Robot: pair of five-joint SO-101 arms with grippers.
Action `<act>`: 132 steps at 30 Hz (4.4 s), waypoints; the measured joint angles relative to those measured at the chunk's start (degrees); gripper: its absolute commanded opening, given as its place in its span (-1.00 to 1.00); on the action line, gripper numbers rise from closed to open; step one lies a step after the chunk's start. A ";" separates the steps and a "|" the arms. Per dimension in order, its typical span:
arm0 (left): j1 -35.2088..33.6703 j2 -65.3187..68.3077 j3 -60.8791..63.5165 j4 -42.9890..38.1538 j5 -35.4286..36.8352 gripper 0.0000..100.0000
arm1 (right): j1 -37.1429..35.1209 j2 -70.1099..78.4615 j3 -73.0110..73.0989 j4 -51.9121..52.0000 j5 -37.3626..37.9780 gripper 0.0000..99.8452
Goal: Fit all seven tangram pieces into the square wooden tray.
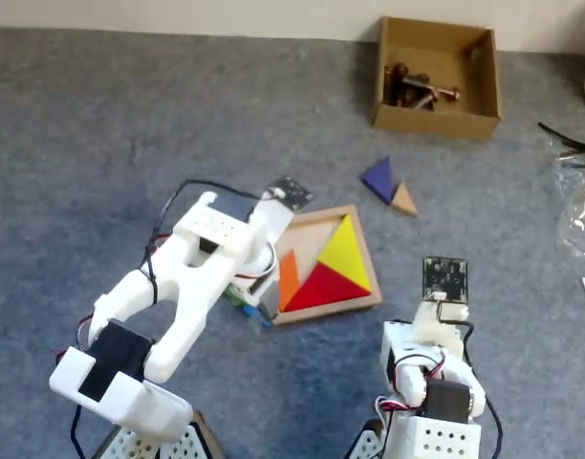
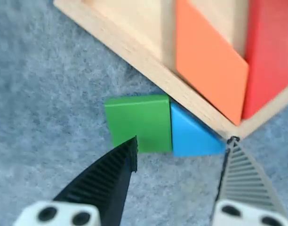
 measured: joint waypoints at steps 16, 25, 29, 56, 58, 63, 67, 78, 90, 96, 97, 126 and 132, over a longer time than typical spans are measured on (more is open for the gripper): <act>0.00 -0.09 2.11 -2.90 6.86 -0.45 | 0.00 0.00 0.00 0.00 0.00 -0.99; -0.09 -1.32 5.19 -3.08 7.12 -0.45 | 0.00 0.00 0.00 0.00 0.00 -0.99; -0.09 -1.41 5.27 -3.16 7.12 -0.45 | 0.00 0.00 0.00 0.00 0.00 -0.99; -4.84 -1.76 8.44 -5.63 7.12 -0.60 | 0.00 0.00 0.00 0.00 0.00 -0.99; -5.10 -1.76 8.44 -5.71 7.21 -0.52 | 0.00 0.00 0.00 0.00 0.00 -0.99; -5.45 -1.76 8.44 -5.71 7.21 -0.47 | 0.00 0.00 0.00 0.00 0.00 -0.99; -5.45 -1.76 8.44 -5.71 7.03 -0.47 | 0.00 0.00 0.00 0.00 0.00 -0.99; -5.45 -1.76 8.44 -5.54 7.03 -0.47 | 0.00 0.00 0.00 0.00 0.00 -0.99; -10.37 -1.76 8.44 -5.01 7.21 -0.47 | 0.00 0.00 0.00 0.00 0.00 -0.99; -11.08 -1.76 7.12 -4.84 7.12 -0.47 | 0.00 0.00 0.00 0.00 0.00 -0.99; -11.08 -1.76 6.24 -4.84 7.03 -0.47 | 0.00 0.00 0.00 0.00 0.00 -0.99; -11.25 -1.76 0.35 10.37 13.63 -0.46 | 0.00 0.00 0.00 0.00 0.00 -0.99; -11.25 -1.76 0.35 10.55 13.63 -0.46 | 0.00 0.00 0.00 0.00 0.00 -0.99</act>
